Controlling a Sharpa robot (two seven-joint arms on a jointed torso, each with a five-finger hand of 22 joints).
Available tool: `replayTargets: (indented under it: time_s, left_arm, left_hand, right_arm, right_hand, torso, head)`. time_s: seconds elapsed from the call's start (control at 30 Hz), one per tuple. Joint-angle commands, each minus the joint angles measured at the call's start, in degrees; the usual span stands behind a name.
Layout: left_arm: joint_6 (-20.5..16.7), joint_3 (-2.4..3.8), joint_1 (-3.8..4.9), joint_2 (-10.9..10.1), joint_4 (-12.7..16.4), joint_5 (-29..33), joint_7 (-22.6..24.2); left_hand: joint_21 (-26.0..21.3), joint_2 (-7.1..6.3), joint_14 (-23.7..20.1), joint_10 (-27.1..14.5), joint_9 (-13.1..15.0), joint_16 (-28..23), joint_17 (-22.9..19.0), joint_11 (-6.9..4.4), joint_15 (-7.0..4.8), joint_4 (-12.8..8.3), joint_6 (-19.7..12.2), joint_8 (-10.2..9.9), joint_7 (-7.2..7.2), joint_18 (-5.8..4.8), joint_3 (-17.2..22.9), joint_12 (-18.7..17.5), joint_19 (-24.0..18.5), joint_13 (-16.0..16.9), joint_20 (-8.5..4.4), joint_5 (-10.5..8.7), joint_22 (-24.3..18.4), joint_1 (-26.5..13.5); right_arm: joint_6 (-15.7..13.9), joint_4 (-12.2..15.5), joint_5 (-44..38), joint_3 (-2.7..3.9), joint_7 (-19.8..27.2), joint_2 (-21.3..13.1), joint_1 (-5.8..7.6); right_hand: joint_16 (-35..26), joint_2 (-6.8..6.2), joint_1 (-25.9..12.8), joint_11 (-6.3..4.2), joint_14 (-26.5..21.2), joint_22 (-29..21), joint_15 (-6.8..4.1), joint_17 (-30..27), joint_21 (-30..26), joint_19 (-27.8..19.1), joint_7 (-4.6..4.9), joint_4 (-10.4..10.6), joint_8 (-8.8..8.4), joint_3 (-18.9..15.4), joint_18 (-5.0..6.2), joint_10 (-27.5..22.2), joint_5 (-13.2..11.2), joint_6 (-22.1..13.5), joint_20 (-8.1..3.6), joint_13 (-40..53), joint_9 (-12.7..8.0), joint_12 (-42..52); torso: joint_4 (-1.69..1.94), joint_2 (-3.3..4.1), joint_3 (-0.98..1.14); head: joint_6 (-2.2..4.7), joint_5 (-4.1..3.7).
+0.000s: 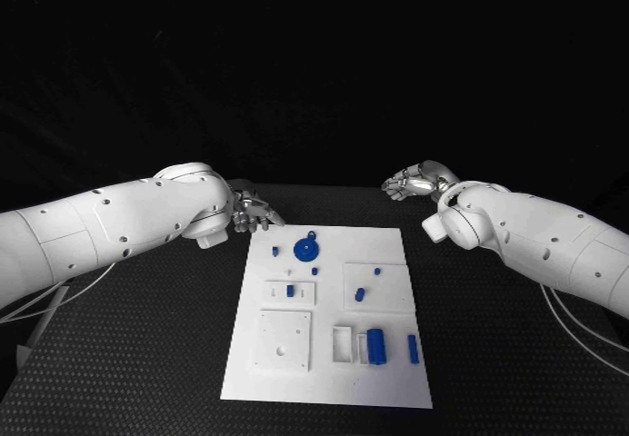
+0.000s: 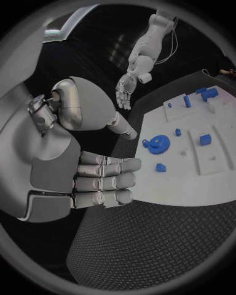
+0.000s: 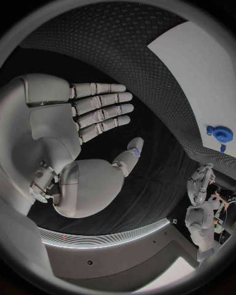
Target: Assemble the parts on the task board
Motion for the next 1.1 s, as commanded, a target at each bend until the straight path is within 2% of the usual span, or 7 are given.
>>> replayTargets:
  time_s: [0.03, 0.13, 0.27, 0.43, 0.6, 0.87, 1.1]
  left_arm:
    - [-0.86, -0.27, -0.20, 0.95, -1.53, -2.99, 1.83]
    - [-1.32, -0.72, -0.78, 2.14, -3.29, -2.07, 1.76]
    - [-0.47, -0.88, -1.33, 3.05, -5.19, -2.24, 1.90]
    - [1.46, -0.94, -2.01, 3.75, -7.11, -2.33, 2.03]
    - [2.51, -0.96, -2.64, 4.77, -8.89, -2.34, 2.25]
    - [3.30, -0.96, -3.23, 5.40, -9.61, -2.40, 2.50]
    - [4.68, -0.96, -3.70, 5.80, -10.21, -1.98, 2.13]
  left_hand:
    - [-0.27, -0.23, 0.13, 0.35, -0.07, -0.37, -0.04, 0.21, 0.11, 0.45, -0.35, -0.23, -0.05, -1.15, 0.01, -0.18, -0.05, -0.04, -5.86, -0.32, -0.04, -0.53]
    - [-0.24, -0.47, 0.36, 0.78, -0.11, -0.21, 0.07, 0.17, 0.04, 1.11, -0.22, -0.19, -0.11, -1.12, -0.03, -0.15, 0.09, 0.07, -5.92, -0.70, 0.06, -0.67]
    - [-0.19, -1.22, 0.50, 0.98, -0.28, -0.04, 0.19, 0.18, -0.09, 1.82, -0.55, -0.44, -0.06, -1.04, -0.08, -0.22, 0.28, 0.19, -6.03, -1.29, 0.20, -0.76]
    - [-0.18, -1.30, 0.51, 1.05, -0.28, 0.02, 0.24, 0.17, -0.13, 2.13, -0.47, -0.40, -0.08, -1.03, -0.06, -0.22, 0.30, 0.26, -6.05, -1.42, 0.26, -0.76]
    - [-0.14, -0.51, 0.32, 0.98, -0.25, 0.14, 0.40, 0.18, -0.12, 2.26, -0.35, -0.30, -0.07, -1.10, -0.19, -0.29, 0.17, 0.48, -6.04, -0.04, 0.54, -0.17]
    - [-0.17, -0.42, 0.12, 0.70, -0.29, 0.15, 0.47, 0.28, -0.07, 2.32, -0.58, -0.40, 0.02, -1.17, -0.68, -0.46, 0.04, 0.57, -6.01, 0.36, 0.70, -0.16]
    - [-0.20, -0.19, 0.07, 0.69, -0.24, 0.21, 0.53, 0.26, -0.06, 2.53, -0.39, -0.27, -0.02, -1.18, -0.94, -0.47, -0.02, 0.66, -6.01, 0.27, 0.79, -0.28]
  right_arm:
    - [0.69, 0.04, 0.01, 0.02, 0.45, -0.02, -0.04]
    - [0.63, 0.23, 0.04, 0.02, 0.46, -0.21, -0.04]
    - [0.68, 0.43, 0.05, 0.02, 0.46, -0.30, -0.04]
    - [0.76, 0.63, 0.05, 0.02, 0.43, -0.54, -0.04]
    - [0.61, 1.02, 0.05, 0.02, 0.41, -0.82, -0.03]
    - [0.54, 1.28, 0.05, 0.02, 0.41, -1.09, -0.02]
    - [0.30, 1.29, 0.05, 0.02, 0.45, -1.07, -0.01]
  right_hand:
    - [0.40, 0.05, -0.61, 0.33, -0.54, 0.13, 0.01, -0.11, -0.35, -0.41, 0.61, 0.03, 0.00, -0.44, -1.01, -0.15, 0.39, -0.37, -0.18, -0.09, -0.11, -0.24]
    - [0.54, 0.06, -1.29, 0.35, -0.63, 0.34, 0.05, -0.21, -0.42, -0.49, 0.68, 0.27, 0.00, -1.10, -1.01, -0.19, 1.32, -0.49, -0.14, -0.12, -0.16, -0.21]
    - [0.58, 0.00, -1.44, 0.35, -0.66, 0.41, 0.05, -0.24, -0.45, -0.51, 0.69, 0.29, 0.00, -1.33, -1.01, -0.21, 1.37, -0.52, -0.14, -0.13, -0.17, -0.21]
    - [0.60, 0.03, -1.47, 0.35, -0.67, 0.43, 0.05, -0.25, -0.45, -0.51, 0.69, 0.30, 0.01, -1.38, -1.00, -0.21, 1.40, -0.52, -0.15, -0.13, -0.18, -0.20]
    - [0.61, 0.03, -1.48, 0.35, -0.68, 0.44, 0.05, -0.26, -0.46, -0.51, 0.68, 0.29, 0.01, -1.41, -0.99, -0.21, 1.42, -0.52, -0.15, -0.13, -0.18, -0.20]
    - [0.64, 0.08, -1.45, 0.34, -0.68, 0.48, 0.03, -0.27, -0.46, -0.52, 0.67, 0.27, 0.03, -1.45, -0.98, -0.21, 1.47, -0.50, -0.16, -0.12, -0.18, -0.19]
    - [0.66, 0.08, -1.42, 0.33, -0.70, 0.51, 0.02, -0.28, -0.47, -0.52, 0.66, 0.23, 0.05, -1.49, -0.96, -0.21, 1.53, -0.49, -0.17, -0.13, -0.18, -0.18]
  torso:
    - [-0.08, 0.12, 0.01]
    - [-0.09, 0.20, -0.08]
    - [-0.19, 0.35, -0.13]
    - [-0.22, 0.41, -0.15]
    - [-0.18, 0.45, -0.15]
    - [-0.27, 0.56, -0.27]
    - [-0.31, 0.58, -0.29]
  head:
    - [0.20, 0.12]
    - [0.33, 0.01]
    - [0.36, -0.04]
    - [0.20, -0.20]
    - [0.04, -0.35]
    - [0.02, -0.51]
    - [-0.14, -0.58]
